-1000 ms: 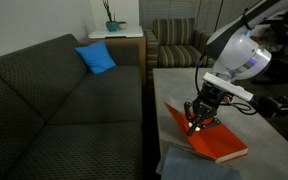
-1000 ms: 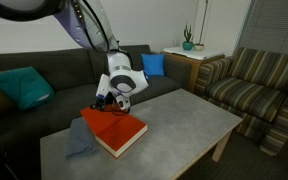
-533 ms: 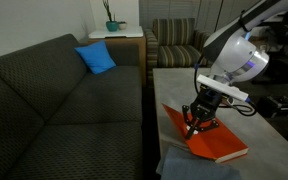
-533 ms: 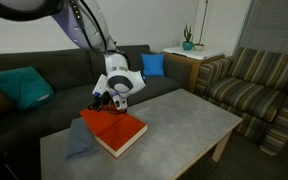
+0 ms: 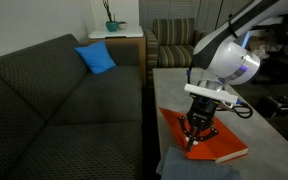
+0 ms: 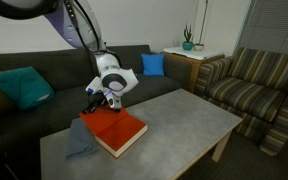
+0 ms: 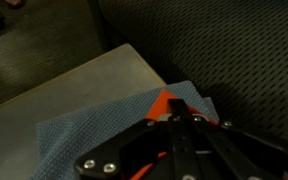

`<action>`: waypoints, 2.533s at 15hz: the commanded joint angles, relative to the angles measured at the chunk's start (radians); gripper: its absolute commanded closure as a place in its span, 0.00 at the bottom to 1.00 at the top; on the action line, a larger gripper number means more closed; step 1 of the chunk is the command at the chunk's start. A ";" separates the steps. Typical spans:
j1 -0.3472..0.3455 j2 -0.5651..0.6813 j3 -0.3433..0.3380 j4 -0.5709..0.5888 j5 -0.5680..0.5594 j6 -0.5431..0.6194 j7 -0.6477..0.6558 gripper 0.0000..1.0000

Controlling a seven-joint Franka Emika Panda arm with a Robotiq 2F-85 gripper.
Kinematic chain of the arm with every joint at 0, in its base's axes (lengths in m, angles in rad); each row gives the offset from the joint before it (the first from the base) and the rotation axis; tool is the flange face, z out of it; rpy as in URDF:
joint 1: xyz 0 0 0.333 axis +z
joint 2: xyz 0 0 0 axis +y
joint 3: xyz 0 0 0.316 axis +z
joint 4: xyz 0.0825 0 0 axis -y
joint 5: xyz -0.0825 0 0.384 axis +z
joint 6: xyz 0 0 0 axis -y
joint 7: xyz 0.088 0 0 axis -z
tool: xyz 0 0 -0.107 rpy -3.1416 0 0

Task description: Open the cover of the book on the table

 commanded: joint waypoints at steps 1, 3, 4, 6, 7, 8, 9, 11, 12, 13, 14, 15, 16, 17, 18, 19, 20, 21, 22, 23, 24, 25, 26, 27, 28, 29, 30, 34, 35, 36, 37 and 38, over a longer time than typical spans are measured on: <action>0.029 0.000 -0.020 0.000 -0.053 -0.017 0.064 1.00; 0.035 0.000 -0.021 -0.001 -0.084 -0.018 0.094 1.00; 0.035 0.000 -0.021 -0.002 -0.096 -0.019 0.104 1.00; 0.032 0.000 -0.019 -0.002 -0.109 -0.014 0.118 1.00; 0.029 0.000 -0.018 -0.001 -0.112 -0.014 0.122 1.00; 0.029 0.000 -0.019 0.000 -0.115 -0.014 0.126 1.00; 0.028 0.000 -0.019 0.000 -0.117 -0.015 0.127 1.00; 0.028 0.000 -0.022 0.003 -0.121 -0.017 0.133 1.00; 0.028 0.000 -0.023 0.003 -0.120 -0.012 0.136 1.00; 0.030 0.000 -0.025 0.004 -0.118 0.001 0.141 1.00; 0.033 0.000 -0.027 0.004 -0.114 0.022 0.149 1.00; 0.035 0.000 -0.028 0.004 -0.110 0.050 0.158 1.00; 0.034 0.000 -0.024 0.001 -0.105 0.076 0.160 1.00; 0.032 0.000 -0.022 -0.002 -0.102 0.109 0.158 1.00; 0.026 0.000 -0.015 -0.007 -0.091 0.150 0.156 1.00; 0.021 0.000 -0.009 -0.009 -0.083 0.186 0.155 1.00; 0.016 0.000 -0.005 -0.010 -0.077 0.216 0.154 1.00; 0.014 0.000 -0.003 -0.011 -0.074 0.232 0.156 1.00; 0.004 -0.001 0.006 -0.013 -0.069 0.231 0.147 1.00; -0.004 -0.001 0.013 -0.013 -0.068 0.218 0.139 1.00; -0.021 0.000 0.028 -0.013 -0.061 0.188 0.128 1.00; -0.033 0.000 0.037 -0.011 -0.060 0.155 0.117 1.00; 0.002 0.000 0.009 0.001 -0.082 0.189 0.151 1.00; -0.002 -0.001 0.012 0.001 -0.081 0.185 0.150 0.99; -0.002 -0.001 0.012 0.002 -0.082 0.185 0.150 0.99; -0.001 -0.001 0.012 0.002 -0.082 0.186 0.151 0.99; 0.000 -0.001 0.012 0.002 -0.082 0.186 0.151 0.99; 0.001 -0.001 0.012 0.002 -0.082 0.186 0.151 0.99; 0.001 -0.001 0.012 0.002 -0.082 0.186 0.151 0.99; 0.006 -0.021 0.002 -0.030 -0.076 0.206 0.150 1.00; 0.007 -0.031 0.002 -0.050 -0.071 0.233 0.147 1.00; 0.009 -0.037 -0.002 -0.067 -0.066 0.274 0.147 1.00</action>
